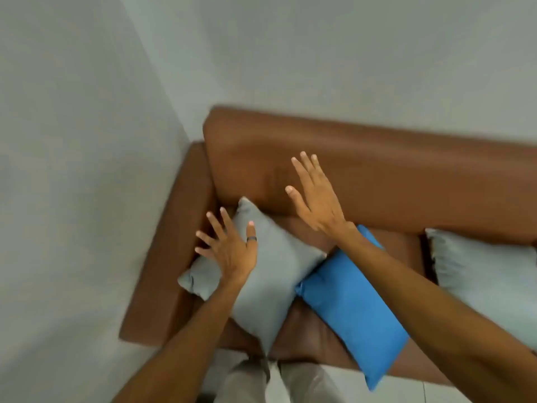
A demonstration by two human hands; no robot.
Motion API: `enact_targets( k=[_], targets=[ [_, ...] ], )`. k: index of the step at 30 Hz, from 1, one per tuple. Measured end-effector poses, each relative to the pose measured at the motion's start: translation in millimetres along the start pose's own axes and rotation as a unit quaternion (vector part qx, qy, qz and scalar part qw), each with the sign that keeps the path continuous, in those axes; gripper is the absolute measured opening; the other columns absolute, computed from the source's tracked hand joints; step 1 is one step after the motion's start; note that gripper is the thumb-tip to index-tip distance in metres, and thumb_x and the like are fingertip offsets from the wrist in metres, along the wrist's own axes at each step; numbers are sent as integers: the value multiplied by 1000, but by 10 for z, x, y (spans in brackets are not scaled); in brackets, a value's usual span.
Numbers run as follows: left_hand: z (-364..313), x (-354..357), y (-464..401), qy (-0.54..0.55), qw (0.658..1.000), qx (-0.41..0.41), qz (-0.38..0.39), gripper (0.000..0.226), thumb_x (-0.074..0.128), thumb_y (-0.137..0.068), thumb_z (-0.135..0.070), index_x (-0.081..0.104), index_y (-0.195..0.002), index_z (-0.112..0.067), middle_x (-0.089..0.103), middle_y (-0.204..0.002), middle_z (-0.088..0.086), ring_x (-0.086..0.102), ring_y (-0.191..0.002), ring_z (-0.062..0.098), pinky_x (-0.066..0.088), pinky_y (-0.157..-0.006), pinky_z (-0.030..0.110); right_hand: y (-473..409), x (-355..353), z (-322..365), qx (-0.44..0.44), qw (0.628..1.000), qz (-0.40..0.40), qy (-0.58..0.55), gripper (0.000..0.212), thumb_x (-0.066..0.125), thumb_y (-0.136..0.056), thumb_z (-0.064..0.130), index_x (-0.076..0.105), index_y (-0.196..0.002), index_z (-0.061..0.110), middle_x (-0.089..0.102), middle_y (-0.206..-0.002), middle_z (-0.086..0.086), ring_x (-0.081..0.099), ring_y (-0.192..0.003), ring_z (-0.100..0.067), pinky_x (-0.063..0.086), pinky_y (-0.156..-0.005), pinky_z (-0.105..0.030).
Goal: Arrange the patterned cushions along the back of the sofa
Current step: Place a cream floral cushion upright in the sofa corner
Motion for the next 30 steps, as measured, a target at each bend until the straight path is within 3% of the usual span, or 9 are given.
enact_targets(
  k=[3, 6, 11, 18, 21, 23, 25, 28, 30],
  targets=[
    [742, 737, 145, 42, 977, -211, 14, 90, 38, -101, -71, -2, -170, -29, -10, -179, 9, 0, -161, 55, 7, -122, 82, 153, 968, -689, 126, 978, 149, -73, 70, 48, -111, 43, 17, -170, 19, 10, -180, -5, 1, -168, -27, 14, -136, -53],
    [1343, 1266, 402, 147, 925, -349, -6, 92, 41, -98, -76, -8, -167, -41, -17, -178, 6, 9, -160, 53, 16, -121, 79, 386, 1737, -1311, 279, 913, 252, -159, 77, 44, -108, 59, 12, -170, 26, 10, -180, -1, 3, -168, -25, 8, -136, -54],
    [1611, 1456, 305, 255, 928, -264, -58, 94, 56, -97, -69, 5, -169, -38, -8, -178, 12, 18, -160, 40, 33, -126, 56, 667, 2241, -1894, 363, 845, 342, -193, 69, 35, -104, 73, 49, -156, 30, 50, -161, -2, 42, -153, -30, 26, -130, -49],
    [1444, 767, -253, 291, 940, -162, 69, 80, 57, -96, -64, 34, -165, -30, 24, -176, 5, 28, -161, 29, 22, -132, 43, 410, 1383, -1721, 340, 863, 265, -262, 34, 54, -104, 60, 69, -120, 34, 70, -117, 11, 67, -112, -13, 49, -94, -31],
    [1368, 460, -473, 424, 876, -171, 155, 59, 55, -100, -57, 61, -148, -24, 61, -153, 6, 53, -146, 31, 40, -124, 52, 254, 845, -1560, 321, 849, 215, -360, 38, 58, -105, 50, 69, -134, 30, 73, -128, 10, 70, -116, -9, 57, -95, -26],
    [1275, 338, -665, 493, 821, -209, 195, 50, 41, -109, -55, 66, -137, -22, 67, -143, 5, 53, -145, 37, 41, -121, 56, 184, 622, -1459, 334, 814, 189, -437, 48, 58, -99, 59, 76, -119, 19, 83, -100, 0, 79, -85, -14, 64, -66, -25],
    [1160, 236, -903, 500, 815, -208, 206, 51, 23, -114, -47, 64, -130, -22, 68, -134, 5, 50, -145, 41, 44, -116, 55, 162, 553, -1433, 368, 793, 144, -464, 55, 43, -105, 60, 73, -106, 14, 77, -70, -6, 70, -50, -19, 53, -39, -25],
    [943, 137, -1232, 493, 834, -180, 172, 51, 18, -115, -36, 69, -118, -28, 79, -112, -9, 62, -133, 29, 55, -98, 40, 112, 678, -1510, 421, 800, 88, -418, 59, 26, -114, 45, 67, -93, 8, 65, -64, -14, 60, -40, -21, 45, -36, -22],
    [800, 126, -1418, 488, 847, -155, 145, 50, 23, -113, -52, 70, -113, -37, 80, -103, -19, 70, -118, 13, 56, -98, 39, 60, 825, -1571, 446, 817, 61, -362, 64, 30, -113, 50, 66, -82, 7, 56, -60, -9, 54, -42, -20, 41, -40, -23]
  ],
)
Point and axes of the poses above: each hand's wrist, its own y-axis away from the middle knuckle, its own x-axis out of the palm, z = x × y, the point moved 6 cm from there along -y, towards the middle knuckle
